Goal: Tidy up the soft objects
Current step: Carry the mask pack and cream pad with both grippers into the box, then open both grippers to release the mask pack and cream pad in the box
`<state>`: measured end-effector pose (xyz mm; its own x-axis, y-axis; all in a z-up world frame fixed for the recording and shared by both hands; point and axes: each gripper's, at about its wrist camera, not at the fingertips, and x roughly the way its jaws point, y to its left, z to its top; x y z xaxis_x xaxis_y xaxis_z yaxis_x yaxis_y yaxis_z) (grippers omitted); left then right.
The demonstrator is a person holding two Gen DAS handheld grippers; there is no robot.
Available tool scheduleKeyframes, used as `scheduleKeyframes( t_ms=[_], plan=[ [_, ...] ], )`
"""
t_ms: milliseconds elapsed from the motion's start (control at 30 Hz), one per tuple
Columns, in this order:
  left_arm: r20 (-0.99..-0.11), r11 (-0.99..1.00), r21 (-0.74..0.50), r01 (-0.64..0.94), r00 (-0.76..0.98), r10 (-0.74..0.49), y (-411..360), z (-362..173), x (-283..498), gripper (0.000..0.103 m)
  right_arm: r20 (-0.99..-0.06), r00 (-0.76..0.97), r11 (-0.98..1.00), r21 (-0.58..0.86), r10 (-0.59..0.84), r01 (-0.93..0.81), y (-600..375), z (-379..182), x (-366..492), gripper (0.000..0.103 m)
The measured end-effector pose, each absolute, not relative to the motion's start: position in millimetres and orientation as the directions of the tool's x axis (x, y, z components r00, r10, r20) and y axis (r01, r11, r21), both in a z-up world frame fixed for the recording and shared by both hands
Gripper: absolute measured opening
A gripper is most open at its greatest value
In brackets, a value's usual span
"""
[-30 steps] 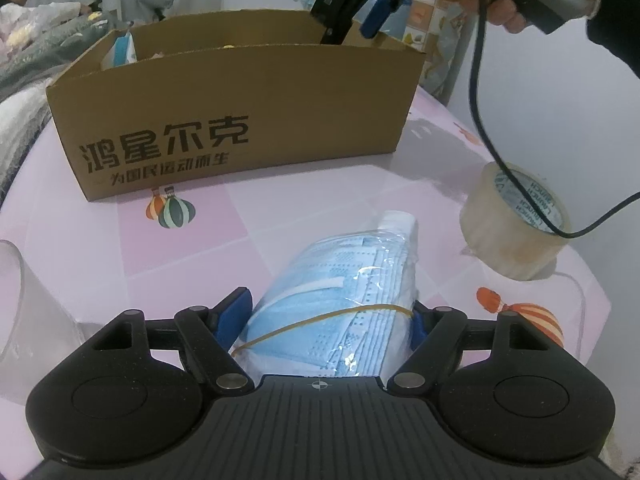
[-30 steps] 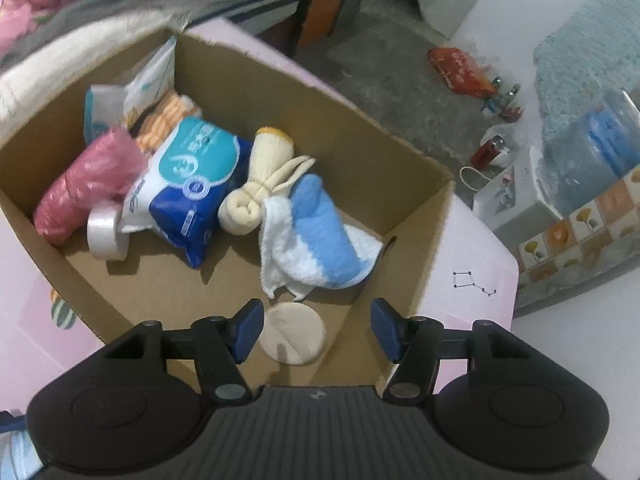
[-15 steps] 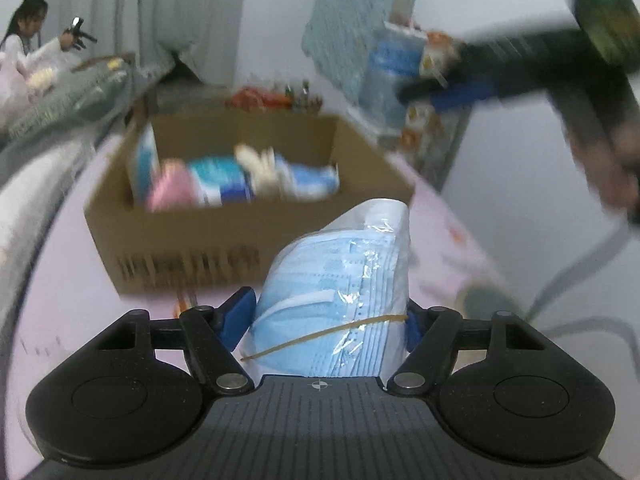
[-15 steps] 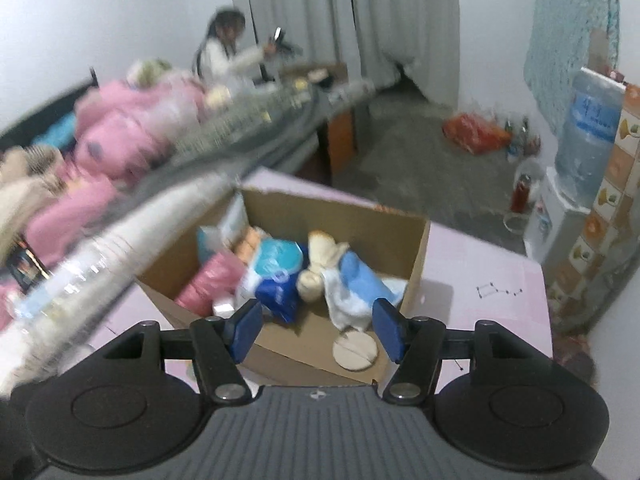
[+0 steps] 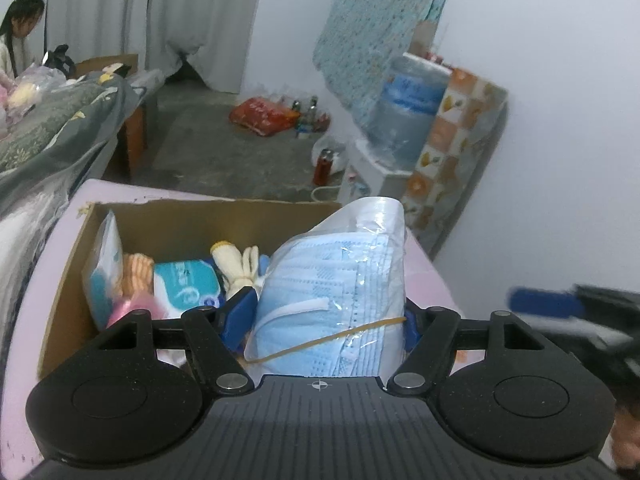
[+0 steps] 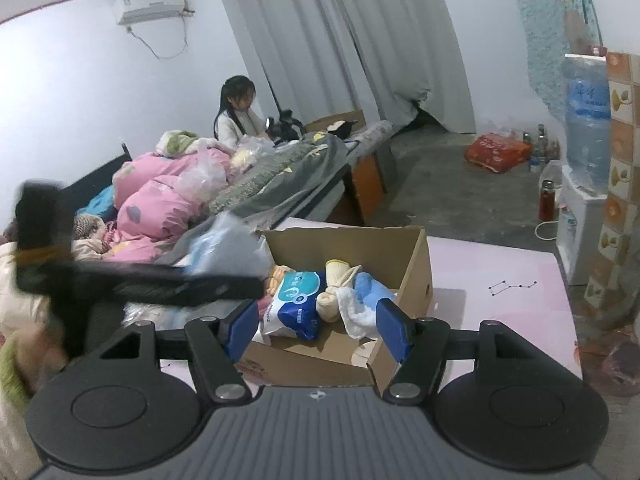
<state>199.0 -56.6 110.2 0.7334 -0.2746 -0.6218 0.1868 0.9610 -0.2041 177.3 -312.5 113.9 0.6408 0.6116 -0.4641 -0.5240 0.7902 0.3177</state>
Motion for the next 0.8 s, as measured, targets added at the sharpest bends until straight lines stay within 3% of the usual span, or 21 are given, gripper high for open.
scheduleKeyframes(
  t_ms=[167,333,433,633,733,800],
  plan=[
    [-0.652,0.979,-0.144,0.141,0.731,-0.201,-68,90,238,0.070,-0.436,0.635,0.771,0.344,0.637,-0.536,-325,102,182,0.073],
    [-0.643,0.986,0.019,0.164,0.757,-0.114,-89,72,258,0.070,-0.441,0.623,0.763,0.374,0.646,-0.527,-331,83,194,0.073],
    [-0.691,0.975,0.098,0.197,0.719,-0.076,-99,55,263,0.070,-0.458,0.611,0.764,0.386,0.645,-0.517,-331,73,203,0.073],
    [-0.768,0.983,0.009,0.183,0.631,-0.110,-87,54,257,0.073,-0.466,0.597,0.757,0.411,0.653,-0.507,-334,63,210,0.073],
    [-0.753,0.986,-0.005,0.169,0.648,-0.115,-82,63,244,0.086,-0.462,0.600,0.758,0.409,0.653,-0.508,-334,67,209,0.073],
    [-0.740,0.987,0.003,0.162,0.664,-0.107,-79,71,233,0.086,-0.459,0.602,0.757,0.407,0.653,-0.511,-333,70,207,0.073]
  ],
)
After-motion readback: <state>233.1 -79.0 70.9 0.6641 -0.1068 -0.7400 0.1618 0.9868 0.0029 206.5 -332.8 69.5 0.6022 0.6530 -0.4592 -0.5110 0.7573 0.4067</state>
